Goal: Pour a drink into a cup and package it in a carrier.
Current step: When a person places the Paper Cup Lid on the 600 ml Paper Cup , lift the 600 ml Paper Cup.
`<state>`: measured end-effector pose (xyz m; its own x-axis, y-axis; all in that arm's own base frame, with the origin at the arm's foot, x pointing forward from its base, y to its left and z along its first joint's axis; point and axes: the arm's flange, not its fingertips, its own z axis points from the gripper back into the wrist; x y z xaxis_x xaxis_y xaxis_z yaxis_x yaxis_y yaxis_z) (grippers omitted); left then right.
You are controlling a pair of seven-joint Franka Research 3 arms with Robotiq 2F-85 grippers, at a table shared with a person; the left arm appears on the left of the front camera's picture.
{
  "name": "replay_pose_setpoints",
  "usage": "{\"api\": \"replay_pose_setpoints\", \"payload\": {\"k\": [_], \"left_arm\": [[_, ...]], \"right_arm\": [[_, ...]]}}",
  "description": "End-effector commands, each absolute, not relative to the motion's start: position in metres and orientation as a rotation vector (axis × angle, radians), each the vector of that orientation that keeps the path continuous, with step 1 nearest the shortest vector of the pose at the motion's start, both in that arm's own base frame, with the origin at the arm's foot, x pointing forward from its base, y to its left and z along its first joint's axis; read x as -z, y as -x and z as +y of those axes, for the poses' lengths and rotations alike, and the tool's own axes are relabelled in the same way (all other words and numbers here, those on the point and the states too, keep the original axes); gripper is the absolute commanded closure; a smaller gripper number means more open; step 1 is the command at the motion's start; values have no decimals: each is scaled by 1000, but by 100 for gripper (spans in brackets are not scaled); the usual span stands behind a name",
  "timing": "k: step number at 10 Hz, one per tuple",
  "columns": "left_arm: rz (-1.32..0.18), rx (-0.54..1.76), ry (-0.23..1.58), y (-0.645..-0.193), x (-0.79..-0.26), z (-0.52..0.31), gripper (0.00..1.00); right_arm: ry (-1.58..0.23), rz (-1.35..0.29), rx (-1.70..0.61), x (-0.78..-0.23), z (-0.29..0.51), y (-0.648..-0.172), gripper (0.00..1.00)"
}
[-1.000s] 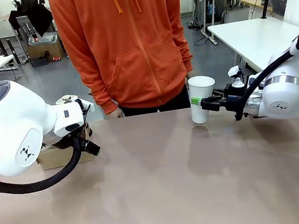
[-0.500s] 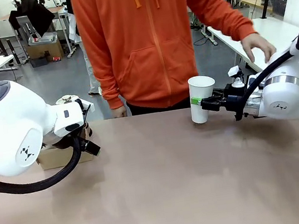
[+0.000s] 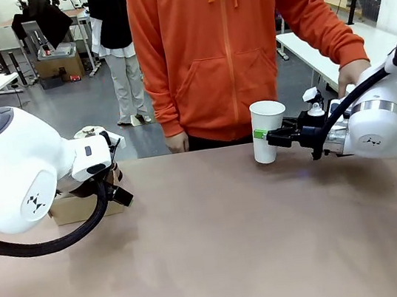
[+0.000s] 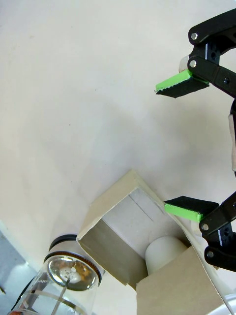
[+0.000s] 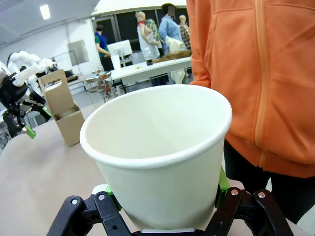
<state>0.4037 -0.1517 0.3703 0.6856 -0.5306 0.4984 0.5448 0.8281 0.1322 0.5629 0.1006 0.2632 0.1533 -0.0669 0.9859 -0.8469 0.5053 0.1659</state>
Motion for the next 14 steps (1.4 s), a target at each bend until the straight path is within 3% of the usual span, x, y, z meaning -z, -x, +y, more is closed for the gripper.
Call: {"api": "replay_pose_setpoints", "payload": {"k": [1, 14], "left_arm": [[-550, 602, 29, -404, -370, -151, 0], [-550, 602, 29, -404, -370, -151, 0]], "right_arm": [[-904, -1325, -678, -268, 102, -561, 20], [-904, -1325, -678, -268, 102, -561, 20]]}}
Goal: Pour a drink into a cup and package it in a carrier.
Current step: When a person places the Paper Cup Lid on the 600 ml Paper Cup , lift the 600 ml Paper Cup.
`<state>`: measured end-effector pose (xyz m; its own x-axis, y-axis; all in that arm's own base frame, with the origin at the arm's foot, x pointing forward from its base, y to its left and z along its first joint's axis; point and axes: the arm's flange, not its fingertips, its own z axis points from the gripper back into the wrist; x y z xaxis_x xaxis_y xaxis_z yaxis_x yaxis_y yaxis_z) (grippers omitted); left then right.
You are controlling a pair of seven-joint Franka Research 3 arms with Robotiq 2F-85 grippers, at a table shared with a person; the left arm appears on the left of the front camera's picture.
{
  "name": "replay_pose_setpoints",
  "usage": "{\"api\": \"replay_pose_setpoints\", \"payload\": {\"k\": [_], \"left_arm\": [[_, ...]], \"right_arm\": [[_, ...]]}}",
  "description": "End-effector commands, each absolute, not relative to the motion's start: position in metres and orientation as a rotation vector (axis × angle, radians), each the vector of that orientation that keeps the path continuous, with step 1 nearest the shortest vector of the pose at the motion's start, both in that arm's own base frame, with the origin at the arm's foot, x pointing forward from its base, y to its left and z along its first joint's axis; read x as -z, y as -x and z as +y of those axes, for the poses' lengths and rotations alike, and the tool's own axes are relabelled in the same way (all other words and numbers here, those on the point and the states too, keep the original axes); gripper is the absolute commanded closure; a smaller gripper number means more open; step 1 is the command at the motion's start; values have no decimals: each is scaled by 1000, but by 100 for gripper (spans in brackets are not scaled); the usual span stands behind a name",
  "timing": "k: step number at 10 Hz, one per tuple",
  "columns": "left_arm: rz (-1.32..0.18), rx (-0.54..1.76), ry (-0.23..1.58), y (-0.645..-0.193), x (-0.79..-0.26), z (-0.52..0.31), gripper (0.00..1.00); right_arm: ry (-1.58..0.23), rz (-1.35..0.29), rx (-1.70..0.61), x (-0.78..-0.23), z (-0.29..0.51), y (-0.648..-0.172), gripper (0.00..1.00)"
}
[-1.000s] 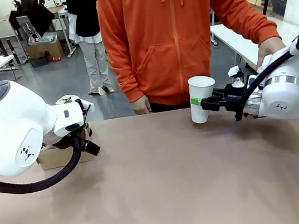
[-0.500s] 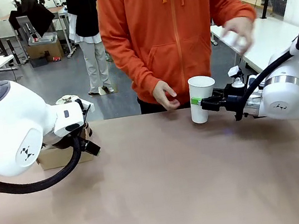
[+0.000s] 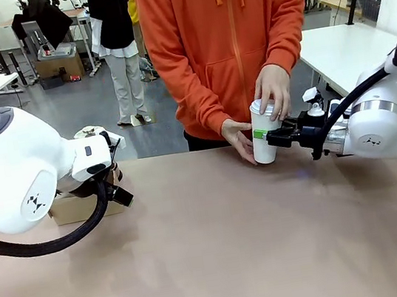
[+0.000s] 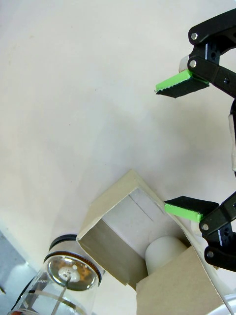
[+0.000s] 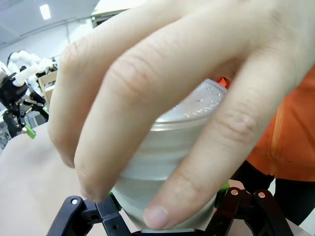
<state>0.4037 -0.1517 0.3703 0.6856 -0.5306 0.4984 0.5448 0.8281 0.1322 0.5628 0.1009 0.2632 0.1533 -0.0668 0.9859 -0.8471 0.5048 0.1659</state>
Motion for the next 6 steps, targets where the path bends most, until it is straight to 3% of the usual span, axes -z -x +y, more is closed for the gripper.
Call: {"api": "replay_pose_setpoints", "payload": {"k": [1, 6], "left_arm": [[-550, 602, 29, -404, -370, -151, 0], [-550, 602, 29, -404, -370, -151, 0]], "right_arm": [[-904, -1325, -678, -268, 102, -561, 20], [-904, -1325, -678, -268, 102, -561, 20]]}}
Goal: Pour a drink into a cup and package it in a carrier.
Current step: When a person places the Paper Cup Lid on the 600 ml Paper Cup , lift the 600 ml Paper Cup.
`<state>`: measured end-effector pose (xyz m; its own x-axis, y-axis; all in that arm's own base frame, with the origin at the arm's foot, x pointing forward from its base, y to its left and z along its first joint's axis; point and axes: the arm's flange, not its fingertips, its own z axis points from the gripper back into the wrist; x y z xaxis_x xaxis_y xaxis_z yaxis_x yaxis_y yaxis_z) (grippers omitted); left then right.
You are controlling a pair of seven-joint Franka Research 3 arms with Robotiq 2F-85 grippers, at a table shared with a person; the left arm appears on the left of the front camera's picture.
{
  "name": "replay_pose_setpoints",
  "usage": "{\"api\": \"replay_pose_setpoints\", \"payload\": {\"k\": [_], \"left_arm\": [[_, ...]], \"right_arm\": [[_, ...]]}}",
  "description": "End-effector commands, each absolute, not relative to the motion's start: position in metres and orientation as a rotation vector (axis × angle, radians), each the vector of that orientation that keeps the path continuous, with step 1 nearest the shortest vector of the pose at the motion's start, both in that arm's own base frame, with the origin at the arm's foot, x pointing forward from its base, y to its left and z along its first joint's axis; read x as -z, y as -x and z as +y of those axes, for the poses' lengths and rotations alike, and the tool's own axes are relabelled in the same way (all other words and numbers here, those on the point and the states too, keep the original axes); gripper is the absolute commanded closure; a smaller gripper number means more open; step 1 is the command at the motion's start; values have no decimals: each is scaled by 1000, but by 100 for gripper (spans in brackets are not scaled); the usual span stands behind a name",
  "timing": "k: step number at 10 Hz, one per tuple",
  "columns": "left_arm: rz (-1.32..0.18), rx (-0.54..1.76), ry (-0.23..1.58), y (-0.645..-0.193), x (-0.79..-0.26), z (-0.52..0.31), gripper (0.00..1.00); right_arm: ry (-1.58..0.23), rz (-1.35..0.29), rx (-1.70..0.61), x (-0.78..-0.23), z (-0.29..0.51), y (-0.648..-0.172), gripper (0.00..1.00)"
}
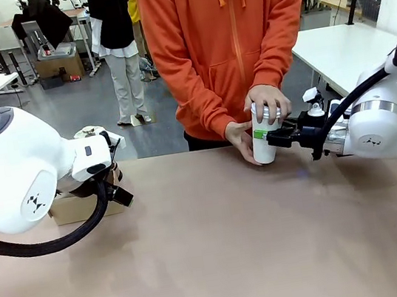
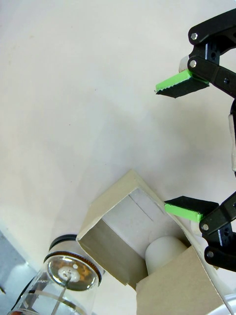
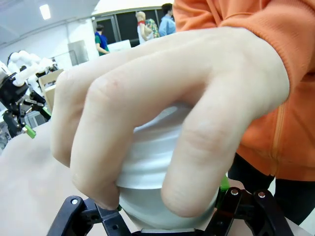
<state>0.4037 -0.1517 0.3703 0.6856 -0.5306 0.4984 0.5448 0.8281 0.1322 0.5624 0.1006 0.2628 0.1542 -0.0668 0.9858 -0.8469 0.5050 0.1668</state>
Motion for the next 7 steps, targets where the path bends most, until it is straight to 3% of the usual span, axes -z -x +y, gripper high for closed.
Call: {"api": "replay_pose_setpoints", "payload": {"k": [1, 7], "left_arm": [[-550, 602, 29, -404, -370, -151, 0], [-550, 602, 29, -404, -370, -151, 0]], "right_arm": [[-904, -1325, -678, -268, 102, -561, 20], [-904, -1325, -678, -268, 102, -561, 20]]}}
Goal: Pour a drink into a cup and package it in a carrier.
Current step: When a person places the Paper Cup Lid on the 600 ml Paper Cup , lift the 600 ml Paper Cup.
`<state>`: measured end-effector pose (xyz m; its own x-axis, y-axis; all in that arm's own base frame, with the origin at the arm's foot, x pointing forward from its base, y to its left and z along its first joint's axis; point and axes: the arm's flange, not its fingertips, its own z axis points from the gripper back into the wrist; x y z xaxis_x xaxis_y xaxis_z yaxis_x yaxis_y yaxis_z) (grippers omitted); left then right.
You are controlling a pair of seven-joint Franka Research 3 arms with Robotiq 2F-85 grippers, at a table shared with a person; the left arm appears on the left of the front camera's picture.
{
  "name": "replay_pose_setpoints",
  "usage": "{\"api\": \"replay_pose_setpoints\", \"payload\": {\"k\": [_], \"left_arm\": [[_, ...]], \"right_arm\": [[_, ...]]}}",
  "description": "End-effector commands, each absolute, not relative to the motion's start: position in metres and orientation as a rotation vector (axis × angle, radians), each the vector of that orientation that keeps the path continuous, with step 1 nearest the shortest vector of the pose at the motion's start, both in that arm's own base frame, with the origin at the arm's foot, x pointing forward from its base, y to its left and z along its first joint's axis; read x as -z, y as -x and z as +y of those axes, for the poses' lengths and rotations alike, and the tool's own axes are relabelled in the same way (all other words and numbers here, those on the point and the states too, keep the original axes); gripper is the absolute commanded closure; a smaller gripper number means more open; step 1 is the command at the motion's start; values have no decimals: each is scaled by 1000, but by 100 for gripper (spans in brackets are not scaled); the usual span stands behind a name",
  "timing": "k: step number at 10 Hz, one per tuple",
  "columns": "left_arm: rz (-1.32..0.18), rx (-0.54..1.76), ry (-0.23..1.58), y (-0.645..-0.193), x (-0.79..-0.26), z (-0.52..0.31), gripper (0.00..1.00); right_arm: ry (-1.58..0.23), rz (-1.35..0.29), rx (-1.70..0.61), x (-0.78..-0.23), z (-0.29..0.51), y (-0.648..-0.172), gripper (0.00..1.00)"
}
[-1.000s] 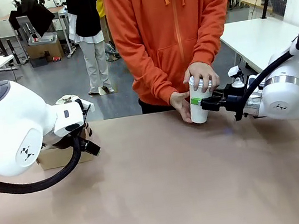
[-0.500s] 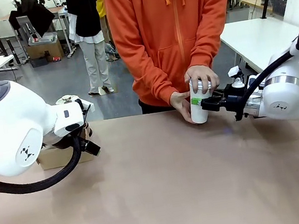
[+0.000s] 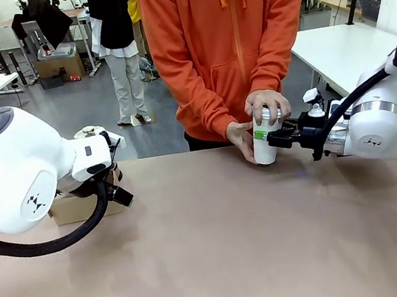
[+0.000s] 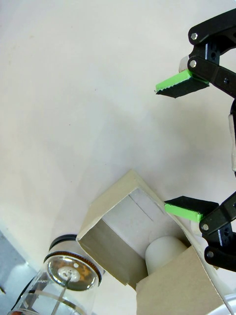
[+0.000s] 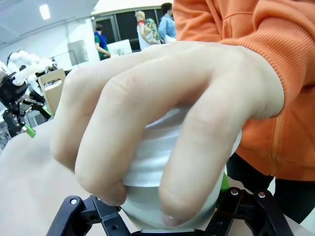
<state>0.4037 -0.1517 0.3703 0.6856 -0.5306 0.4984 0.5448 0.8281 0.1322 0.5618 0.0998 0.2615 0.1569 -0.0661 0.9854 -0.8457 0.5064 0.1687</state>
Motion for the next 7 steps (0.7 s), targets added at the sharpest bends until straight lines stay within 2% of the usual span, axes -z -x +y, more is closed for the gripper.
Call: {"api": "replay_pose_setpoints", "payload": {"k": [1, 7], "left_arm": [[-550, 602, 29, -404, -370, -151, 0], [-550, 602, 29, -404, -370, -151, 0]], "right_arm": [[-904, -1325, -678, -268, 102, -561, 20], [-904, -1325, -678, -268, 102, -561, 20]]}}
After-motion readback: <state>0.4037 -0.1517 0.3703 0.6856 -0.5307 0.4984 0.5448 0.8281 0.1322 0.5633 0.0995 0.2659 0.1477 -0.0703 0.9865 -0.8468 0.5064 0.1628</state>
